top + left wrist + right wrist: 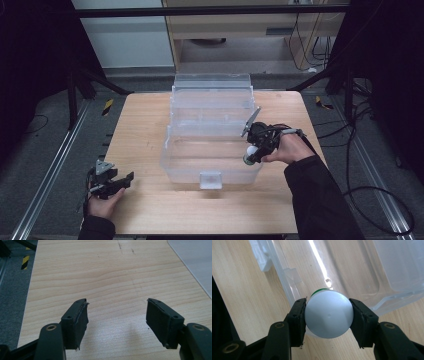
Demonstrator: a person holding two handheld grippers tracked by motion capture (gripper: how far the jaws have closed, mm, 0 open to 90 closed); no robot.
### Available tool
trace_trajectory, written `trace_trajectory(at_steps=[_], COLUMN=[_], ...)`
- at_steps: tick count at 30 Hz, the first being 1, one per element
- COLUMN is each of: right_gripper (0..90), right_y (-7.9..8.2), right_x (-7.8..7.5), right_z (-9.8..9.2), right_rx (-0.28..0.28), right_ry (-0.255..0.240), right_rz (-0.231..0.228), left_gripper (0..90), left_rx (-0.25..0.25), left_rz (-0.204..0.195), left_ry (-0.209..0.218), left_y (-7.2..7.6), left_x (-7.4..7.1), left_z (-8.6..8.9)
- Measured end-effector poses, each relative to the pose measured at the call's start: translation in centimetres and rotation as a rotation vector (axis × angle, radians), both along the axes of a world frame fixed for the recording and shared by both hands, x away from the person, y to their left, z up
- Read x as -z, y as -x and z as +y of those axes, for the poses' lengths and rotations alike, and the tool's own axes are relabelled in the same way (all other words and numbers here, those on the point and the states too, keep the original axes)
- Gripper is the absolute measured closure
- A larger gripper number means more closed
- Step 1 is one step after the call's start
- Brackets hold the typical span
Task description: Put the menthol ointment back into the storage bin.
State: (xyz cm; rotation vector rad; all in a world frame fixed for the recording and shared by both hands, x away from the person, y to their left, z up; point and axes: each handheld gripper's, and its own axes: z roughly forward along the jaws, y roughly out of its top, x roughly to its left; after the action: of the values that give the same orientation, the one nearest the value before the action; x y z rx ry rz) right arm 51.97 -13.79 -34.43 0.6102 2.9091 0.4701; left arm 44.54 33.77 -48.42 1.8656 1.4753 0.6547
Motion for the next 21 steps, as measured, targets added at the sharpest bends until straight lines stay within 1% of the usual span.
trace_trajectory(at_steps=[10, 11, 18, 21], right_gripper=[50.3, 50.3, 50.3, 50.3], right_y=[-0.2, -0.2, -0.3, -0.3], right_x=[1.7, 1.9, 2.6, 2.9], right_z=[-0.2, -0.2, -0.4, -0.3], right_rx=[-0.001, 0.005, 0.000, 0.011], right_ry=[0.018, 0.018, 0.020, 0.027], right_rz=[0.013, 0.021, 0.020, 0.028], left_gripper=[33.3, 33.3, 33.4, 33.4], left_rx=[-0.001, -0.001, 0.000, -0.001], left_rz=[-0.001, 0.000, -0.001, 0.001], left_ry=[0.000, 0.000, -0.002, -0.001], left_y=[0.0, 0.0, 0.0, 0.0], left_x=[0.0, 0.0, 0.0, 0.0], left_z=[0.0, 0.0, 0.0, 0.0])
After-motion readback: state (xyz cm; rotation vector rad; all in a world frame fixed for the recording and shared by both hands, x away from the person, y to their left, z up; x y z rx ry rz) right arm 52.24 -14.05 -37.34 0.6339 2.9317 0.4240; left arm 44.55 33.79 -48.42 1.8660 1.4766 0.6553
